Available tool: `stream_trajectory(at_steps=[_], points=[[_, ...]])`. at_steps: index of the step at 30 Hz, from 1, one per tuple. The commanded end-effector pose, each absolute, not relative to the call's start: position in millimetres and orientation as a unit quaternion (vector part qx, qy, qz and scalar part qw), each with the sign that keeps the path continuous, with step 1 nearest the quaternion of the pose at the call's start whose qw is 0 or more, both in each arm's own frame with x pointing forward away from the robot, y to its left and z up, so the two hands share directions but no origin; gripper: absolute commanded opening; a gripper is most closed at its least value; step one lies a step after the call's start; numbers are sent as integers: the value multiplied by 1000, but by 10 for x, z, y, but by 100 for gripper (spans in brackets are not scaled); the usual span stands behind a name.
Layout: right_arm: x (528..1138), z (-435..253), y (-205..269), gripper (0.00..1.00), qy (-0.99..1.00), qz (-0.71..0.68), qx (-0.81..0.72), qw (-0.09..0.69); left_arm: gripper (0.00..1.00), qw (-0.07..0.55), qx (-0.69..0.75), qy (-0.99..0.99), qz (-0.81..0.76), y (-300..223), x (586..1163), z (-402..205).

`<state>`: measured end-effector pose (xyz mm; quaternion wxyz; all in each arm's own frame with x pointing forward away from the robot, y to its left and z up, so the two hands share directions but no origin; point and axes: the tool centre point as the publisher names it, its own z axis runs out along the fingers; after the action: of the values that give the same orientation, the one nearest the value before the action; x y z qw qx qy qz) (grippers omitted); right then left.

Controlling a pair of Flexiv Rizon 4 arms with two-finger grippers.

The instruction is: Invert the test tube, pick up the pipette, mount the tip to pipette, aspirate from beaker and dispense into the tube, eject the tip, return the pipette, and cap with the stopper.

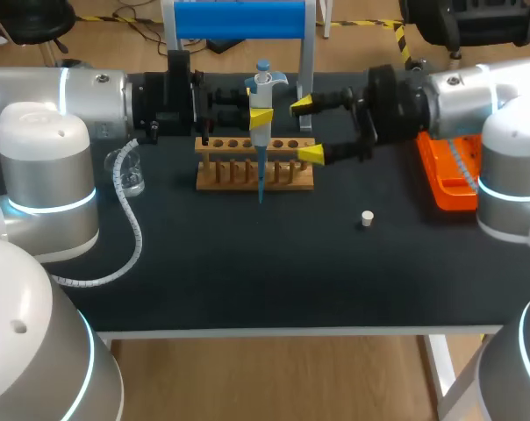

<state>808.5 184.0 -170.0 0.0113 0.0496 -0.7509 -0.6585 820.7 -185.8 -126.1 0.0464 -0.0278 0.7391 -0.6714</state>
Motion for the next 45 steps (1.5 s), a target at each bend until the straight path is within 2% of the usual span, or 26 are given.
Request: stream_trajectory(at_steps=[1,41,42,43,45], points=[[8031,-1707,1948,100,-750,-660,47,7,0,47,-28,739,-672,-1865,8207,-1259],[8176,-1613,2498,100,-702,-712,-8,-4,0,47,-28,739,-672,-1865,8207,-1259],[8176,-1611,2505,97,-702,-713,-8,-4,0,47,-28,739,-672,-1865,8207,-1259],[8181,-1611,2512,85,-702,-712,-9,-5,0,47,-28,739,-672,-1865,8207,-1259],[8186,-1614,2524,80,-703,-711,-12,-6,0,47,-28,739,-672,-1865,8207,-1259]])
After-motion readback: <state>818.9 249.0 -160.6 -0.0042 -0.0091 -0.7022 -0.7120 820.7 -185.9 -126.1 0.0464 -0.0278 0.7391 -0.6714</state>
